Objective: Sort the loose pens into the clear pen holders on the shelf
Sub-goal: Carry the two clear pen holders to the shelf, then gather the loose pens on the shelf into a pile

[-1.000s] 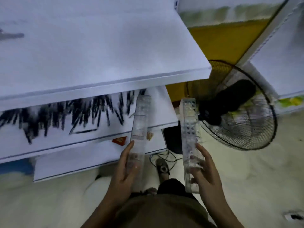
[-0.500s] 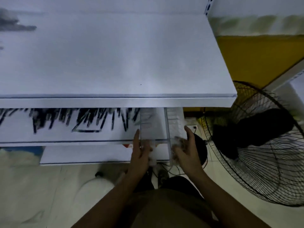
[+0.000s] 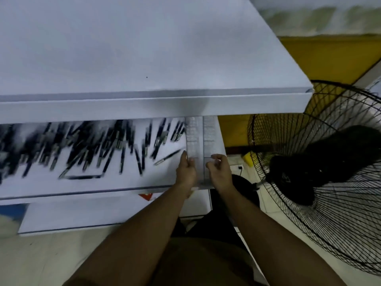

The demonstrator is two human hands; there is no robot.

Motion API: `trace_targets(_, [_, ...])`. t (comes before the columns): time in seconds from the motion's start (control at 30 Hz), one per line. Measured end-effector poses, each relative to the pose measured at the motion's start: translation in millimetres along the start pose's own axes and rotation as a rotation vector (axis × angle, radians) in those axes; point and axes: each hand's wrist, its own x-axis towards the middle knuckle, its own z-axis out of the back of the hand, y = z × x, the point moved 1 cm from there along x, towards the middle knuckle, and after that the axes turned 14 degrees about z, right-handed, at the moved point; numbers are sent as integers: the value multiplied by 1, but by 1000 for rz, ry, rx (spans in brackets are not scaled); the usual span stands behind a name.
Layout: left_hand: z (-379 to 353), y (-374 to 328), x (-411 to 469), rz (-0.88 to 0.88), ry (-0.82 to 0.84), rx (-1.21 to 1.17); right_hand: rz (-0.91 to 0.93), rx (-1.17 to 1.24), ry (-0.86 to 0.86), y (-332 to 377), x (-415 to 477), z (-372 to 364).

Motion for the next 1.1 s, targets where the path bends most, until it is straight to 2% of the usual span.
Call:
trace_targets(0.37, [3,-2,29,-82,47,319,55,-90,-16,-6,12,-4])
trace_targets(0.5, [16,-2,37,-267,19,502,178,-107,5,-16,13,-5])
trace_targets(0.57, [25,9,49,-326,73,521,240,-88,-17,-28,13,-10])
trace_targets(0.67, [33,25,74,-470,102,549,337,40,-165,-51,8,-18])
trace_targets(0.8, [37,45,77,-601,41,713,516,62,-456,-75,11,-38])
trace_targets(0.87, [42,50,71,-754,-3,745,581,85,-580,-80,10,-48])
trace_targets(0.9, [45,50,67,-774,14,745,590,91,-620,-80,9,-51])
trace_targets(1.0, [42,47,56,-691,91,854,585,68,-677,-82,-4,-51])
trace_targets(1.1, [45,44,45,-710,108,963,605,-97,-552,-78,-17,-45])
